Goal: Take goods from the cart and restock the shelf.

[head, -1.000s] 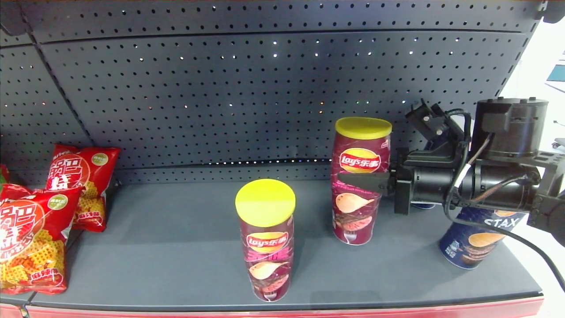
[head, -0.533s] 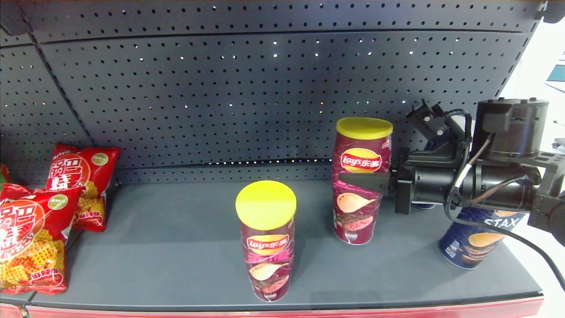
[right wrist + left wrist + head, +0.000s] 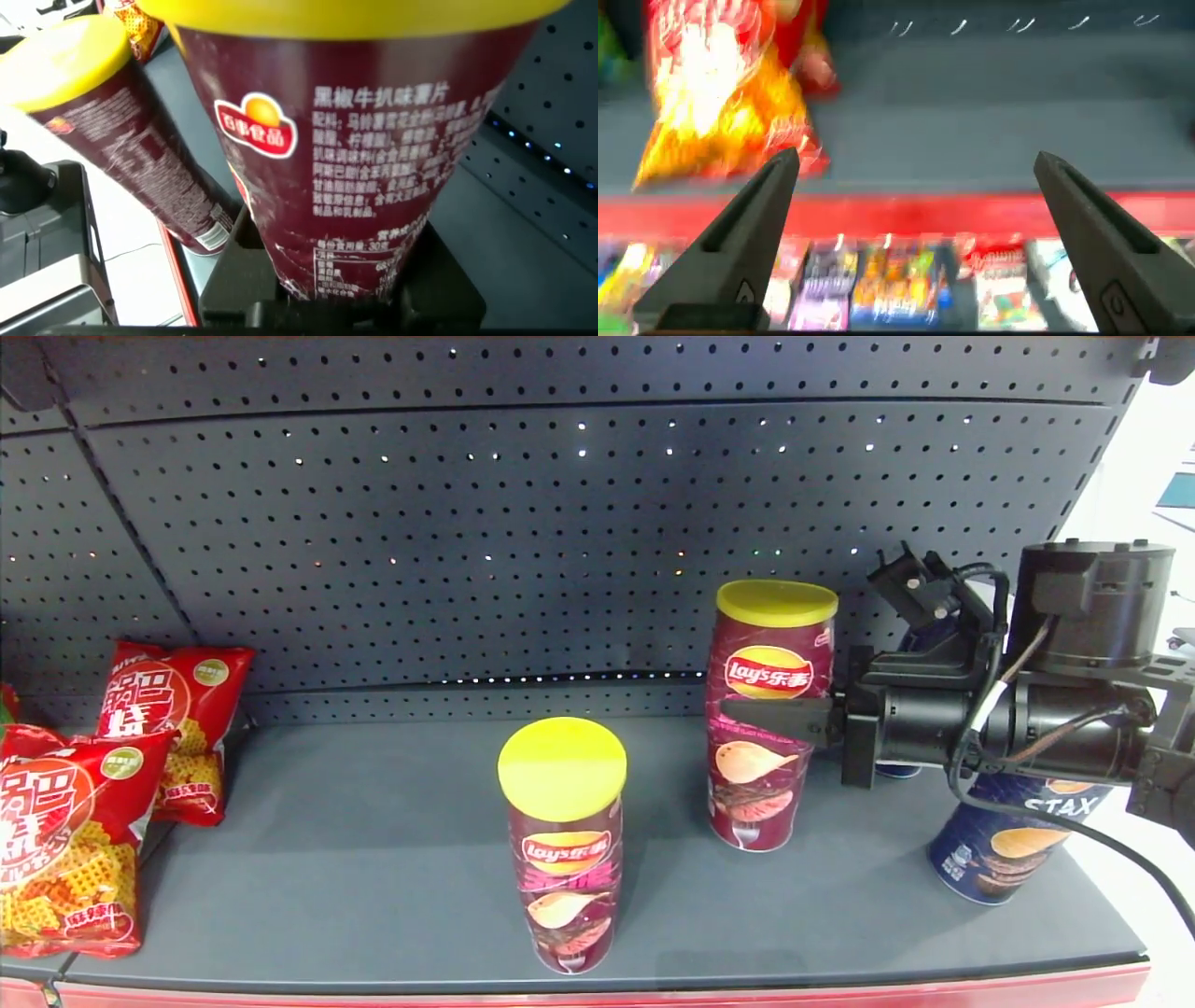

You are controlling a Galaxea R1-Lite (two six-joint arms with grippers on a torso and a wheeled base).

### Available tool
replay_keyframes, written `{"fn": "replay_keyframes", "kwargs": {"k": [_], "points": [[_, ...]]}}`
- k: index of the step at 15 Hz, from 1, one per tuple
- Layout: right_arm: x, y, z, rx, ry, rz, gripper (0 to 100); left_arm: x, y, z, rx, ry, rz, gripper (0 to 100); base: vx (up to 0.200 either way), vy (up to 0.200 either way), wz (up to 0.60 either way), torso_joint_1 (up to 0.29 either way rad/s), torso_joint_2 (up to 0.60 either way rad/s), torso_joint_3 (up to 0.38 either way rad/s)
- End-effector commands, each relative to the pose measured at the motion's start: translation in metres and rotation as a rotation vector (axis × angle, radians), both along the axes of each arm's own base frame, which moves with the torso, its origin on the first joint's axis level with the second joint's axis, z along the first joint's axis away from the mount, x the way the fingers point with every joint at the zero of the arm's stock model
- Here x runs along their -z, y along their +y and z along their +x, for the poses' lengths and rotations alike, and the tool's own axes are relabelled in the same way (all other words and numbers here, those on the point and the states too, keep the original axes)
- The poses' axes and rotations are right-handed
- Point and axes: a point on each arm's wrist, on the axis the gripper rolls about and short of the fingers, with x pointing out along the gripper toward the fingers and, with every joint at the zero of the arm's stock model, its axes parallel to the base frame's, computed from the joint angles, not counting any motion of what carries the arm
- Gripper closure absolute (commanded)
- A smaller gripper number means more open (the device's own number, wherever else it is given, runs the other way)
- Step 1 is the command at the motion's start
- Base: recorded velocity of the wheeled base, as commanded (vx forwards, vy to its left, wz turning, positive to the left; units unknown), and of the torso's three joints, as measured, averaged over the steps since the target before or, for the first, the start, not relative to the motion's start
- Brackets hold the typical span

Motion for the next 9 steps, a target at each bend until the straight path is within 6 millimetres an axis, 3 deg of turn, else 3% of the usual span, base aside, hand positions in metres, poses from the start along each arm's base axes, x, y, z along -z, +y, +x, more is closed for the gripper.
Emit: {"fn": "replay_keyframes", "kwargs": {"k": [1,9], "points": [[-0.0008,-0.0001,-0.0005,-0.001,-0.004,0.001,100,0.0002,0.0001,-0.0024,0.026,-0.038,-0.012,0,0.000,0.000,0.00,0.000,0.00,0.000],[0.0015,-0.0006,-0.0004,0.004,0.005,-0.003,100,0.0002,-0.0002,-0.0024,0.037,-0.038,-0.016,0,0.000,0.000,0.00,0.000,0.00,0.000]]}}
